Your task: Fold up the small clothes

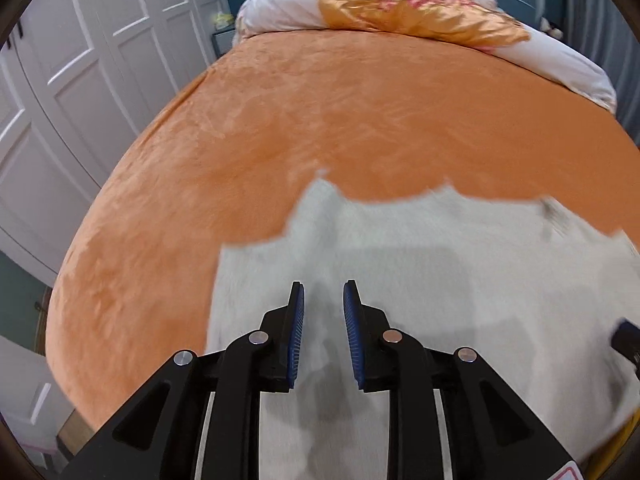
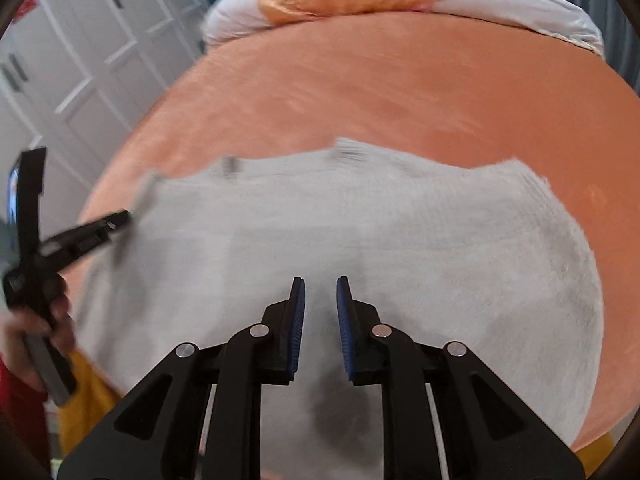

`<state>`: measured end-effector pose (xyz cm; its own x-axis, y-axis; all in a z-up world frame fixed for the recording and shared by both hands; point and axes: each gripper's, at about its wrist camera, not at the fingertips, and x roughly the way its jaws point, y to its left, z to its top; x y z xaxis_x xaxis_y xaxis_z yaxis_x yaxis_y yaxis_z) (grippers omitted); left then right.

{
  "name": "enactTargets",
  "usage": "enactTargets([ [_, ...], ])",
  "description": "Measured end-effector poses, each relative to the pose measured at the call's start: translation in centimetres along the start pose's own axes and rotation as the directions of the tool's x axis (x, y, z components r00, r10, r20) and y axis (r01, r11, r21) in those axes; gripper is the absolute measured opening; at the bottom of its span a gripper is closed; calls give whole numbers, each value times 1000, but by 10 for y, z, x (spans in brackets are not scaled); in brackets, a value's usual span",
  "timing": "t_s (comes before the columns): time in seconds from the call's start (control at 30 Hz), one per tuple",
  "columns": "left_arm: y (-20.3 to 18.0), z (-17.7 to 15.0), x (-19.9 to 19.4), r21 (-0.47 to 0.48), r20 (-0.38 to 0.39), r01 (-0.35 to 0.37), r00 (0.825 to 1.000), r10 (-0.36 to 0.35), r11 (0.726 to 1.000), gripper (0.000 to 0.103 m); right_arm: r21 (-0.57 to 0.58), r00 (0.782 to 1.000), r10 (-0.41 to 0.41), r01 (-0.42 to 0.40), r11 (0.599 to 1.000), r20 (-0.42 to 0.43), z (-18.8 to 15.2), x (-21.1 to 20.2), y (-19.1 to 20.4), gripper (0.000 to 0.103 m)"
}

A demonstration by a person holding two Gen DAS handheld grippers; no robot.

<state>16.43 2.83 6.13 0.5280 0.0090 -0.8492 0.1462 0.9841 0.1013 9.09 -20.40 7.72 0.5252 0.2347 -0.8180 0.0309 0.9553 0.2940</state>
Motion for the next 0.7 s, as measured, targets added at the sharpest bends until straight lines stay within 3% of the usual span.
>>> enactTargets([
  [0.17,-13,-53,-13,0,-102,64,993,-64,998,22,-56,995,61,-65,996,-74,-37,3,36,16],
  [0.27,-19,-79,-11,22,-105,28,994,-26,999,21,-108,996,9,-19,994,-94,-58,16,51,16],
  [0.33,-25,-84,-17,60,-94,-5,995,11,998,21,-110,996,-17,7,994,-88,-60,9,56,16],
  [0.43,-22,-85,-24,40,-111,28,994,-24,999,21,-115,998,31,-38,993,-63,-60,-15,61,16],
  [0.53,-20,-96,-20,34,-133,24,991,-19,999,21,-132,991,12,-29,991,-131,-78,4,58,16],
  [0.6,-22,-99,-21,38,-123,14,992,-9,999,21,-81,978,5,-23,996,-208,-90,26,48,13],
  [0.7,-21,-100,-26,28,-119,12,993,-9,1000,21,-21,983,57,-62,998,-175,-85,7,47,14],
])
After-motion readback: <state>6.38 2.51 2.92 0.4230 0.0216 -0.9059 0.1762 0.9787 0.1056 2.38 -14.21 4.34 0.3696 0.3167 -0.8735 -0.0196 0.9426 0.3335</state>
